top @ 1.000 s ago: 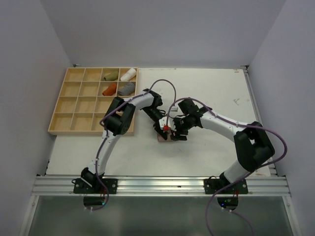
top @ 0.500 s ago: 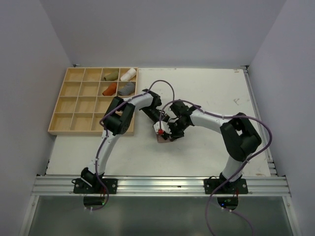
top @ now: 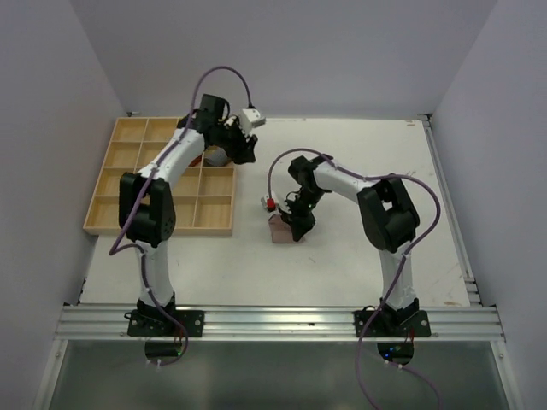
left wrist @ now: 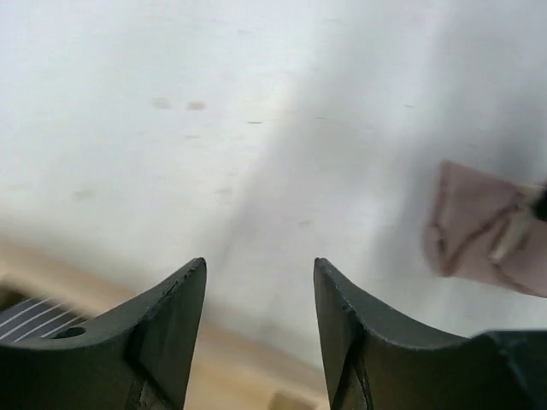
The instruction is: Roll the underwear
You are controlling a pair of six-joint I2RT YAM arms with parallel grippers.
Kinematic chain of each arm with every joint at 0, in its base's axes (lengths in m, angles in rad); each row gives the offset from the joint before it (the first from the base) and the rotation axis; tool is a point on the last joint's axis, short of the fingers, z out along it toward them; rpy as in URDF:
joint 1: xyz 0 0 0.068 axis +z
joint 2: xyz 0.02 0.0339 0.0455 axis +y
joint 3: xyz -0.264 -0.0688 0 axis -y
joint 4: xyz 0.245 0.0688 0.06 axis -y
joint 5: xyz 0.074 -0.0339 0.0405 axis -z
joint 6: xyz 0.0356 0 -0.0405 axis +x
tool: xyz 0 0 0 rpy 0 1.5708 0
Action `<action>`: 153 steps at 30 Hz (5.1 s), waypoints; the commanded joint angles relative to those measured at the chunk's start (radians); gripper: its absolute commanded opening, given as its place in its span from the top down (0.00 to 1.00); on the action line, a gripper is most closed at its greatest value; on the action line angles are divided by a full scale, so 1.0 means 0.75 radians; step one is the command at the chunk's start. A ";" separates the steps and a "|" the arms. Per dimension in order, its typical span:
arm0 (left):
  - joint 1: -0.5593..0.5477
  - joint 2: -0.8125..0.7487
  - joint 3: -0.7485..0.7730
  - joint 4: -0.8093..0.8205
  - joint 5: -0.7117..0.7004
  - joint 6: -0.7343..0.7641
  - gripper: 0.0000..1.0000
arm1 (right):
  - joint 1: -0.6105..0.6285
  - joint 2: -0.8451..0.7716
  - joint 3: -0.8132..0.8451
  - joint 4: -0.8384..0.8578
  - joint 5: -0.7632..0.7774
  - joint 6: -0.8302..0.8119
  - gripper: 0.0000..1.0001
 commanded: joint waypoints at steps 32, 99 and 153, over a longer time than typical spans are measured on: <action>-0.590 -0.556 -1.208 0.809 -0.378 0.618 0.41 | -0.174 0.791 0.614 -0.760 -0.404 0.298 1.00; -0.322 0.719 0.060 -0.633 0.229 0.342 0.63 | 0.196 -0.386 -0.558 0.592 0.243 0.254 0.47; -0.677 -0.697 -1.378 0.989 -0.325 0.477 0.27 | -0.186 0.879 0.432 -0.756 -0.678 0.338 1.00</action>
